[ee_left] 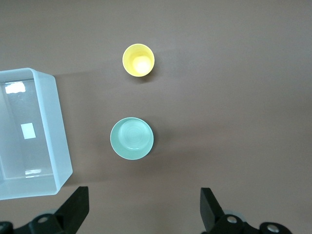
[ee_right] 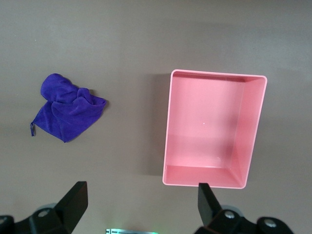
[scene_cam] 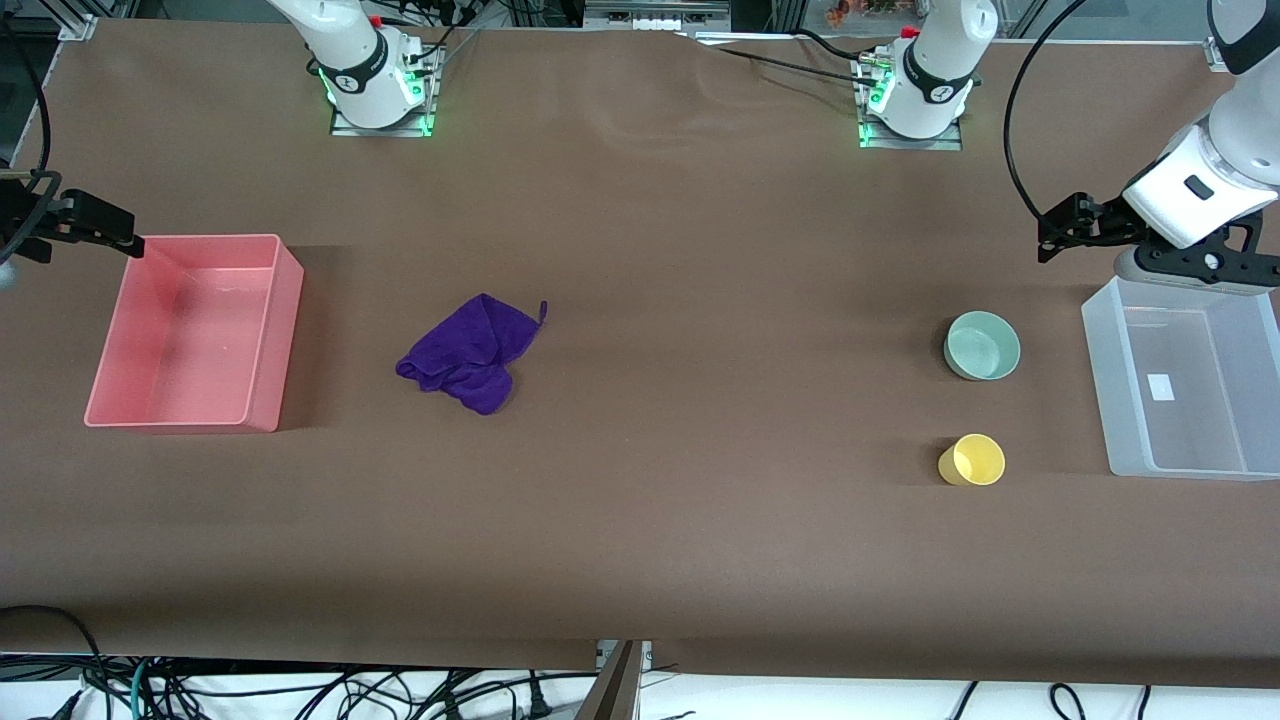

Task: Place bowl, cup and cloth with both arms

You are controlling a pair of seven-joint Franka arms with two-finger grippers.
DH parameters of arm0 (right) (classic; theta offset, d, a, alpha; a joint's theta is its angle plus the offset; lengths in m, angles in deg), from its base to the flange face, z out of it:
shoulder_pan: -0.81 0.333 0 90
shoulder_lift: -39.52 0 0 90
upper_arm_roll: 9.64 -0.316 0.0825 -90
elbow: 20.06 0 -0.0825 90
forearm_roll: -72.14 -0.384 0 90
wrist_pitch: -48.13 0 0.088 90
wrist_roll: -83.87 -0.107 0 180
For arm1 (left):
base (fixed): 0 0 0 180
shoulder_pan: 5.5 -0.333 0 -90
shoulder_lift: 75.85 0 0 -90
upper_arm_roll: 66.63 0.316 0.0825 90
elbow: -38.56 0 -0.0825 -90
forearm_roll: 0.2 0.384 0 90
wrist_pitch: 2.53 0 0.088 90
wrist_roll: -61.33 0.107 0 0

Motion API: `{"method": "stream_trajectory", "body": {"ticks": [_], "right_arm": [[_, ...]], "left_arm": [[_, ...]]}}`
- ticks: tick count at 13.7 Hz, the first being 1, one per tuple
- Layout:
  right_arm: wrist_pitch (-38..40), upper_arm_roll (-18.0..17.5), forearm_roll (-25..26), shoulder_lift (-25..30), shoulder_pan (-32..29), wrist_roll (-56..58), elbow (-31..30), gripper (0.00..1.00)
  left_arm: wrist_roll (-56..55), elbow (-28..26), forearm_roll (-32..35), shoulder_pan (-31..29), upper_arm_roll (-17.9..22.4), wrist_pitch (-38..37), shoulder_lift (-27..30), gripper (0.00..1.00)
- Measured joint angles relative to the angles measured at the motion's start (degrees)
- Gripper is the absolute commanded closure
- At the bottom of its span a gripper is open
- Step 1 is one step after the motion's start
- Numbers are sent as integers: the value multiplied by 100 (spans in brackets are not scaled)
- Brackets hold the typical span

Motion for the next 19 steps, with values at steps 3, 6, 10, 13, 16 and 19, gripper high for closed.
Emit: {"method": "stream_trajectory", "body": {"ticks": [3,6,10,13,16,19], "right_arm": [[-13,0,0,-12,0,0,0,0],[-29,0,0,-13,0,1,0,0],[-41,0,0,-18,0,1,0,0],[-45,0,0,-20,0,3,0,0],[-47,-1,-25,-27,1,3,0,0],[-51,-13,-43,-137,24,3,-1,0]], "left_arm": [[0,8,0,2,0,-5,-17,0],[0,8,0,4,0,-21,-22,0],[1,10,0,6,0,-226,-81,0],[1,6,0,-23,24,-472,-277,0],[357,-31,3,-362,59,-515,-674,0],[1194,-245,5,-715,82,-26,-1129,0]]}}
